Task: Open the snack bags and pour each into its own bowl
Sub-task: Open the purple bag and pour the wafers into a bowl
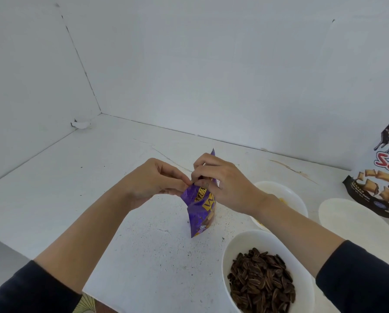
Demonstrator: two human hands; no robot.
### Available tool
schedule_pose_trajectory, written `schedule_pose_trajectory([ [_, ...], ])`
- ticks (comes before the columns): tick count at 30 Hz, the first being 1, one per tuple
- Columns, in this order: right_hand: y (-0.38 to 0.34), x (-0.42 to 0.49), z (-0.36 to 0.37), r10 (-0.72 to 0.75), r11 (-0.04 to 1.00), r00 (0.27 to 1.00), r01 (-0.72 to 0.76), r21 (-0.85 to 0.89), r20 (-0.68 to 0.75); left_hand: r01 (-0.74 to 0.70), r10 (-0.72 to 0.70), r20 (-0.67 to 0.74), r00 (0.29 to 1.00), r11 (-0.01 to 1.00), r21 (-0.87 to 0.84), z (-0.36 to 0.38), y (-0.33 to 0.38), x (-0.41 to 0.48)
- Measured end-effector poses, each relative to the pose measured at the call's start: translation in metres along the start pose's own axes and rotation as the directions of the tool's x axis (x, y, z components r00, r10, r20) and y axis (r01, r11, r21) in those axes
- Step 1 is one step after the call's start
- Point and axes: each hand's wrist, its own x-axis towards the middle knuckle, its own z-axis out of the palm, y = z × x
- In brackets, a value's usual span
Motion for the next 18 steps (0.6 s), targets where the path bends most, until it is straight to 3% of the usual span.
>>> schedule_pose_trajectory([
  [9, -0.004, 0.013, -0.010, 0.066, 0.995, 0.982, -0.079, 0.067, 0.180, -0.064, 0.071, -0.036, 0.997, 0.987, 0.149, 0.000, 0.009, -0.002],
  [18, -0.002, 0.012, -0.009, 0.070, 0.993, 0.980, -0.086, 0.078, 0.188, -0.068, 0.106, -0.118, 0.987, 0.955, 0.289, 0.002, 0.019, -0.002],
])
